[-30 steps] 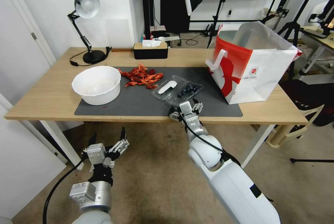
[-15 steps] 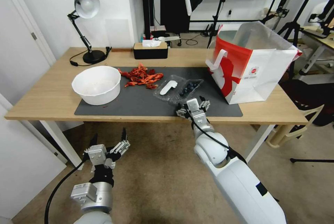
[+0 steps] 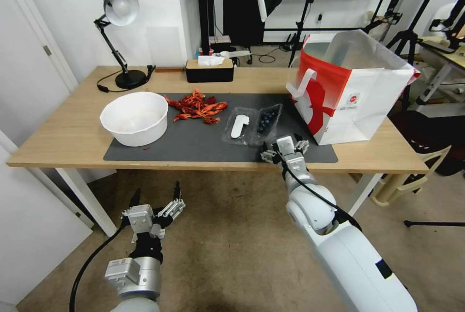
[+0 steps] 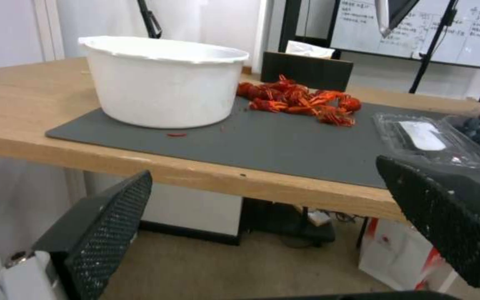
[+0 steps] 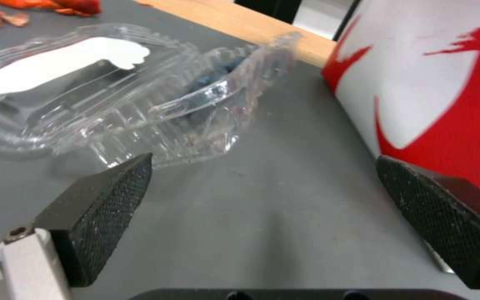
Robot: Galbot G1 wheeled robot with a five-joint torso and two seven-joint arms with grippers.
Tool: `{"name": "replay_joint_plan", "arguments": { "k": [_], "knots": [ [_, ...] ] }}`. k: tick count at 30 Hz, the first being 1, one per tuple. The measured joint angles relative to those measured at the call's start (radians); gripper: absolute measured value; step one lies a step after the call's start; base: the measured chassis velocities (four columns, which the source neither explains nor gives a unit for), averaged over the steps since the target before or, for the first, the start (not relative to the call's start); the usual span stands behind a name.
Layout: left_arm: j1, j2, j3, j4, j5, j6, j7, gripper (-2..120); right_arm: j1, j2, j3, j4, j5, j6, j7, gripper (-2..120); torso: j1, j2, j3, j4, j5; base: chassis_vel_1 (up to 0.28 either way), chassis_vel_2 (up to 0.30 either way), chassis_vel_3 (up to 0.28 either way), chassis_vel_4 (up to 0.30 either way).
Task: Close the takeout container lid, then place the container into the takeout bag.
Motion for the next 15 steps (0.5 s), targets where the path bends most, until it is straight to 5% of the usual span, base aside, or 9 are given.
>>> {"name": "replay_joint_plan", "arguments": {
  "k": [15],
  "knots": [
    [0.011, 0.005, 0.002, -0.003, 0.007, -0.012, 0.0, 100, -0.021, -0.022, 0.056, 0.015, 0.032, 0.0, 0.0, 100, 0.0, 0.0, 0.0, 0.0, -0.0001, 0.0, 0.0, 0.0, 0.0]
  ]
}}
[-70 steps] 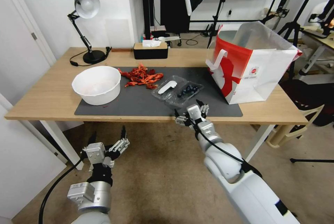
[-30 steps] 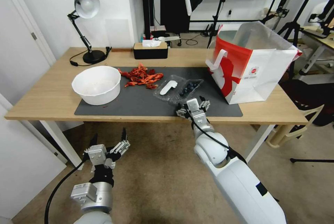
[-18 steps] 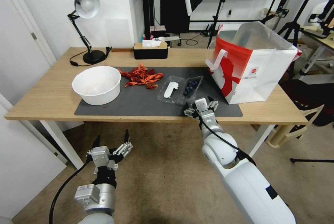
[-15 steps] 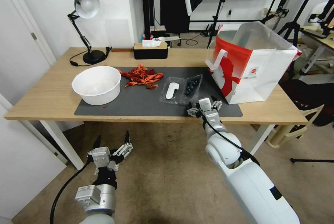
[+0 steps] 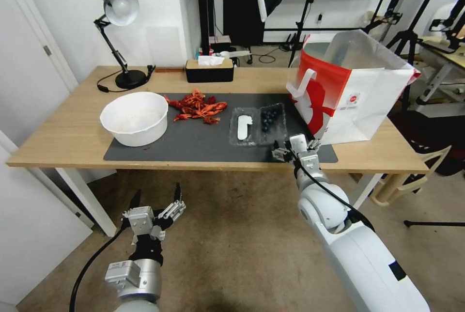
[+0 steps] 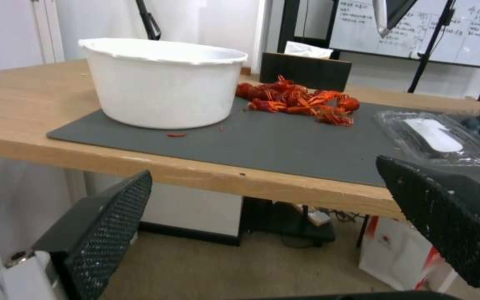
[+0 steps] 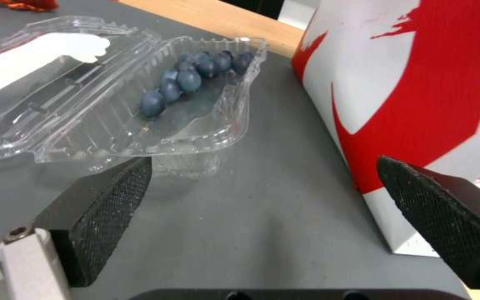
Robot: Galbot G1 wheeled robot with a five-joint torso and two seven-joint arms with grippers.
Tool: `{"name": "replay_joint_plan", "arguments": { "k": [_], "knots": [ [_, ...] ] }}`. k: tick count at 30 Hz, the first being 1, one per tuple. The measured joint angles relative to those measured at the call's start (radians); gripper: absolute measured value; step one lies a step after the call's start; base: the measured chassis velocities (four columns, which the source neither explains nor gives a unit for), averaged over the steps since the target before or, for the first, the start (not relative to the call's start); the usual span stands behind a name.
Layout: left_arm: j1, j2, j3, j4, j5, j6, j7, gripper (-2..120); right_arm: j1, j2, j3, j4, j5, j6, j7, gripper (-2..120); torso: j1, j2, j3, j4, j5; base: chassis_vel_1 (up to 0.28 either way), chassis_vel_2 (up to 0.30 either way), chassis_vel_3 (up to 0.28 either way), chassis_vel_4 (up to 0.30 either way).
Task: Close the takeout container lid, then place the container into the takeout bag.
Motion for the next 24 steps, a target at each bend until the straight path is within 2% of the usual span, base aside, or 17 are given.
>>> {"name": "replay_joint_plan", "arguments": {
  "k": [10, 15, 18, 19, 21, 22, 23, 24],
  "knots": [
    [0.002, 0.003, 0.001, -0.003, 0.001, -0.004, -0.001, 100, -0.02, -0.015, 0.018, 0.019, 0.01, 0.001, 0.003, 100, 0.0, 0.0, 0.0, 0.0001, 0.0, 0.0, 0.0, 0.0, 0.0],
    [0.003, 0.006, 0.003, -0.006, 0.001, -0.01, -0.001, 100, -0.081, -0.032, 0.039, 0.079, 0.011, 0.042, 0.001, 100, 0.0, 0.0, 0.0, 0.0002, 0.0, 0.0, 0.0, 0.0, 0.0],
    [0.003, 0.01, 0.004, -0.011, -0.002, -0.015, -0.001, 100, -0.156, -0.048, 0.074, 0.138, 0.018, 0.128, -0.014, 100, 0.0, 0.0, 0.0, 0.0, -0.0001, 0.0, 0.0, 0.0, 0.0],
    [0.003, 0.01, 0.004, -0.011, -0.002, -0.015, -0.001, 100, -0.156, -0.048, 0.074, 0.138, 0.018, 0.128, -0.014, 100, 0.0, 0.0, 0.0, 0.0, -0.0001, 0.0, 0.0, 0.0, 0.0],
    [0.003, 0.014, 0.004, -0.013, -0.005, -0.021, -0.001, 100, -0.237, -0.062, 0.106, 0.182, 0.042, 0.272, -0.044, 100, 0.0, 0.0, 0.0, 0.0, 0.0001, 0.0, 0.0, 0.0, 0.0],
    [0.003, 0.014, 0.004, -0.013, -0.006, -0.023, 0.0, 100, -0.258, -0.065, 0.116, 0.192, 0.045, 0.312, -0.05, 100, 0.0, 0.0, 0.0, 0.0, 0.0001, 0.0, 0.0, 0.0, 0.0],
    [0.002, 0.017, 0.004, -0.013, -0.01, -0.027, 0.002, 100, -0.319, -0.067, 0.153, 0.216, 0.051, 0.412, -0.073, 100, 0.0, 0.0, 0.0, 0.0001, 0.0001, 0.0, 0.0, 0.0, 0.0],
    [0.002, 0.017, 0.004, -0.013, -0.01, -0.027, 0.002, 100, -0.319, -0.067, 0.153, 0.216, 0.051, 0.412, -0.073, 100, 0.0, 0.0, 0.0, 0.0001, 0.0001, 0.0, 0.0, 0.0, 0.0]
  ]
}}
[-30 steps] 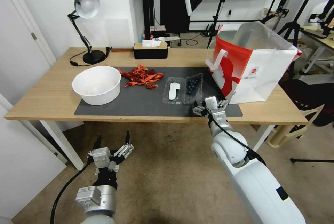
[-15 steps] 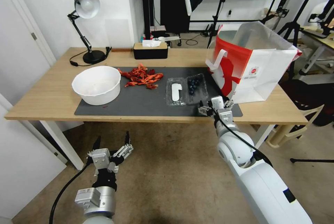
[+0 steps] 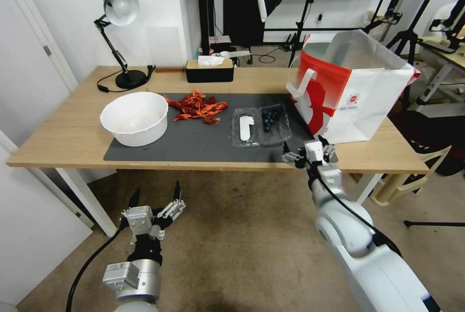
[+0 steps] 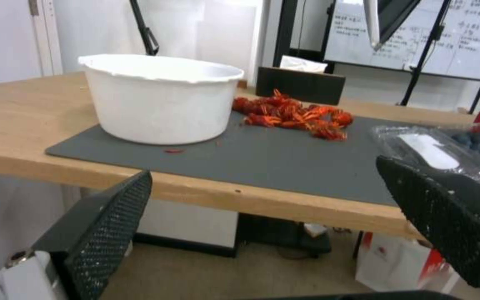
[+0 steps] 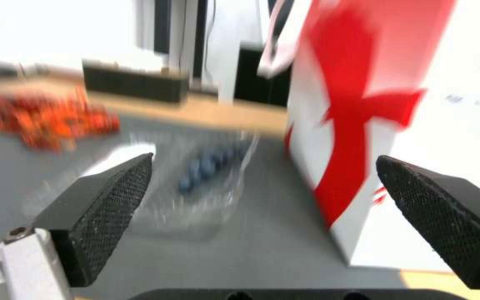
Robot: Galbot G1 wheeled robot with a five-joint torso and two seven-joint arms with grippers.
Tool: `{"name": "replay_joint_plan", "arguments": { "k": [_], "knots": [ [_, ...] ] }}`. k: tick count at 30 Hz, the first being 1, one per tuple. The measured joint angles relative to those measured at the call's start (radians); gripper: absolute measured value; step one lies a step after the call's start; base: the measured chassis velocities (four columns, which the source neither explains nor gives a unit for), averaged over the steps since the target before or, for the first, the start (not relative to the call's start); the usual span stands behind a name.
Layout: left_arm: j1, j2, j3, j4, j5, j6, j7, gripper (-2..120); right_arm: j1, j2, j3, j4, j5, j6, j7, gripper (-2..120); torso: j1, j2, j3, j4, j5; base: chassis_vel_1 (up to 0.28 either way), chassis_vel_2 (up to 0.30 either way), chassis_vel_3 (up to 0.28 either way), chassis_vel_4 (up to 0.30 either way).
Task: Close the takeout container lid, then place the container into the takeout bag.
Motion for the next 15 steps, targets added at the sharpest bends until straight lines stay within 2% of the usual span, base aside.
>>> {"name": "replay_joint_plan", "arguments": {
  "k": [1, 3, 4, 6, 7, 8, 11, 15],
  "knots": [
    [0.0, 0.0, 0.0, 0.0, 0.0, 0.0, 0.0, 100, -0.008, 0.0, 0.006, 0.003, 0.001, 0.014, -0.003, 100, 0.0, 0.0, 0.0, 0.0, 0.0001, 0.0, 0.0, 0.0, 0.0],
    [-0.005, 0.009, 0.001, 0.004, -0.007, -0.004, 0.007, 100, -0.107, 0.008, 0.078, 0.039, 0.004, 0.169, -0.037, 100, 0.0, 0.0, 0.0, -0.0001, -0.0001, 0.0, 0.0, 0.0, 0.0],
    [-0.005, 0.009, 0.001, 0.004, -0.007, -0.004, 0.007, 100, -0.107, 0.008, 0.078, 0.039, 0.004, 0.169, -0.037, 100, 0.0, 0.0, 0.0, -0.0001, -0.0001, 0.0, 0.0, 0.0, 0.0],
    [-0.014, 0.023, 0.001, 0.016, -0.018, -0.006, 0.017, 100, -0.222, 0.033, 0.142, 0.06, 0.005, 0.313, -0.075, 100, 0.0, 0.0, 0.0, -0.0001, -0.0002, 0.0, 0.0, 0.0, 0.0],
    [-0.019, 0.028, 0.002, 0.022, -0.022, -0.008, 0.022, 100, -0.255, 0.044, 0.156, 0.06, 0.004, 0.35, -0.085, 100, 0.0, 0.0, 0.0, -0.0001, -0.0003, 0.0, 0.0, 0.0, 0.0],
    [-0.019, 0.028, 0.002, 0.022, -0.022, -0.008, 0.022, 100, -0.255, 0.044, 0.156, 0.06, 0.004, 0.35, -0.085, 100, 0.0, 0.0, 0.0, -0.0001, -0.0003, 0.0, 0.0, 0.0, 0.0],
    [-0.034, 0.044, 0.01, 0.036, -0.032, -0.008, 0.033, 100, -0.345, 0.095, 0.187, 0.034, 0.004, 0.444, -0.117, 100, 0.0, 0.0, 0.0, -0.0002, -0.0001, 0.0, 0.0, 0.0, 0.0],
    [-0.047, 0.053, 0.021, 0.048, -0.037, -0.008, 0.038, 100, -0.389, 0.135, 0.192, 0.006, 0.004, 0.493, -0.137, 100, 0.0, 0.0, 0.0, -0.0001, -0.0001, 0.0, 0.0, 0.0, 0.0]
  ]
}}
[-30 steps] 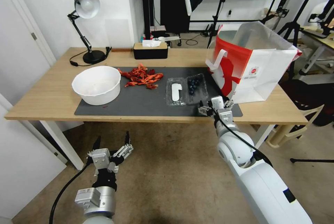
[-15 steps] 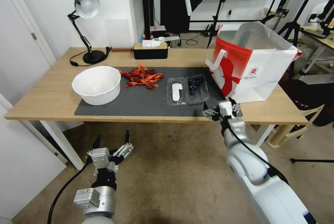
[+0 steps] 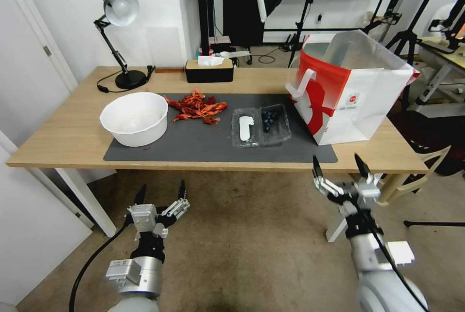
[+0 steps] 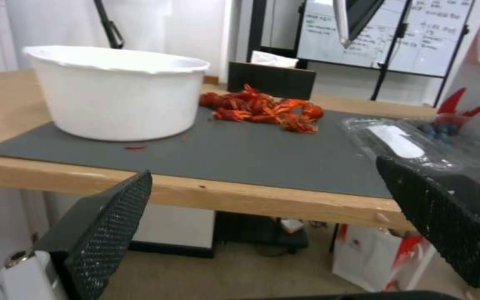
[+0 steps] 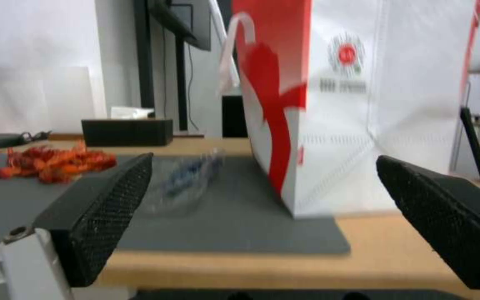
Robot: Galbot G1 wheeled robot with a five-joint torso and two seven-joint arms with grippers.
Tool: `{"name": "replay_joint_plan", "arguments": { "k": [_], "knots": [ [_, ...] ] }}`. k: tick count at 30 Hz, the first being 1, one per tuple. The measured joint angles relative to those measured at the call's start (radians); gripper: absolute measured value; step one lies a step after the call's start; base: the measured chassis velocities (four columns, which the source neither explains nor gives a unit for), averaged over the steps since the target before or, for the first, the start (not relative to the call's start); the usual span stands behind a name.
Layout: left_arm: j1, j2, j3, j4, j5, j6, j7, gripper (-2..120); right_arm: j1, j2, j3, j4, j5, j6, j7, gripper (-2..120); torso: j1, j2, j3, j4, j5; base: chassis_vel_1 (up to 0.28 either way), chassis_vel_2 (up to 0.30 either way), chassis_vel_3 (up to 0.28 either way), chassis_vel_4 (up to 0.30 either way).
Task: Close the takeout container lid, then place the container into the takeout bag.
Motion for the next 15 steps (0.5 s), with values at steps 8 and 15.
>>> {"name": "replay_joint_plan", "arguments": {
  "k": [8, 15],
  "knots": [
    [-0.02, 0.012, 0.015, 0.004, -0.026, 0.007, 0.009, 100, -0.027, 0.038, -0.022, -0.02, -0.034, 0.014, -0.005, 100, 0.0, 0.0, 0.0, 0.0002, 0.0, 0.0, 0.0, 0.0, 0.0],
    [-0.023, 0.014, 0.039, -0.059, -0.123, 0.063, 0.001, 100, -0.003, 0.024, -0.052, -0.025, -0.044, -0.017, -0.002, 100, 0.0, 0.0, 0.0, 0.0001, 0.0001, 0.0, 0.0, 0.0, 0.0]
  ]
}}
